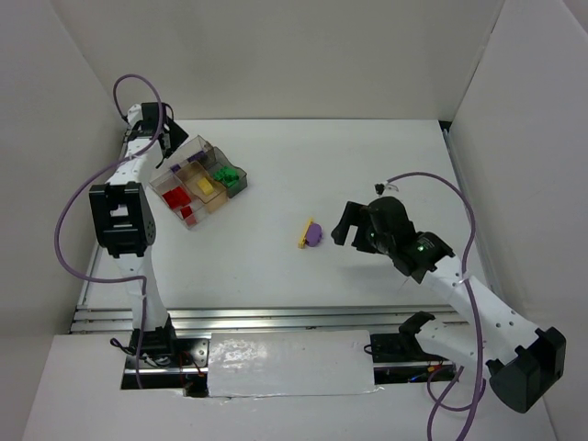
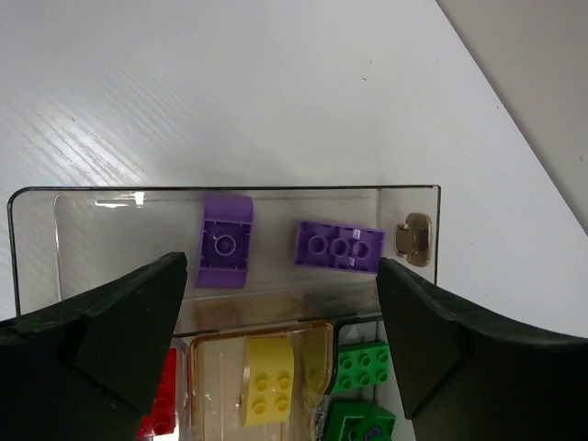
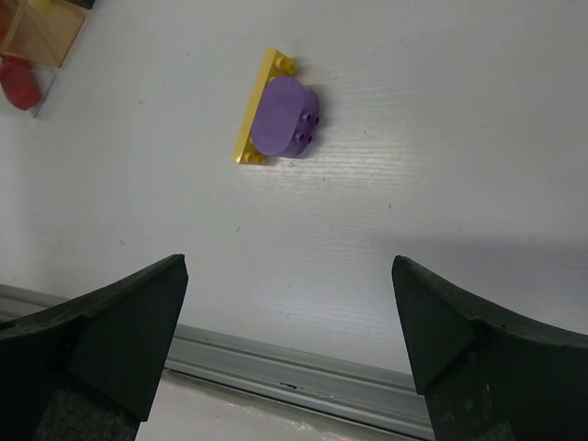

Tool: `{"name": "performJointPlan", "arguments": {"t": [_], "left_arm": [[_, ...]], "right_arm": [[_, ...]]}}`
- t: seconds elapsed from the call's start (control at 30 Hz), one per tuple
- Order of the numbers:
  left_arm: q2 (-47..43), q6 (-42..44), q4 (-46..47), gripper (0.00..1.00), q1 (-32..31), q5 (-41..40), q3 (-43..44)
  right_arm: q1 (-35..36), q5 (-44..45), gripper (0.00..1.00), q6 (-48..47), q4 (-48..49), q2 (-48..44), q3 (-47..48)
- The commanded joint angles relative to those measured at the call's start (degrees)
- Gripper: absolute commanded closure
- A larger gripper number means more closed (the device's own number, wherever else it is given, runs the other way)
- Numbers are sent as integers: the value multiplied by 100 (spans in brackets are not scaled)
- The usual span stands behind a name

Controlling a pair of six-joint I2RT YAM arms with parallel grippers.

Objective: Sort the legos into containers by color

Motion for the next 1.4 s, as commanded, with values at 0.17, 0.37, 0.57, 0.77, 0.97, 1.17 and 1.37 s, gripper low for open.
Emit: {"name": "performJointPlan", "arguments": {"t": [0.17,0.37,0.57,0.77,0.97,1.17,1.37], "left_arm": [[-1253,305,163,0,22,557,-229],[-2476,1174,-11,1,-1671,702,-1153],[-2529,1413,-312,0,-3545,831,-1741],[-1853,1800,-575,1,-4688,1121,-1742],[-1440,1748,-462,1,-5234,1156,-1847],[-1132,1467,-496,2,-5313,797,-1857],[-596,1457,-505,10,-5340,515,-1672]], "right_arm": [[-13,-45,0,-21,495,363,235],[-30,314,0,330,426,802,392],[-48,1018,0,849,241,198,270],[-83,1194,0,823,-93,-682,252],[-101,1186,0,753,-243,-806,217],[-101,975,0,691,-208,-762,164],[-101,860,0,612,-137,-788,155]]}}
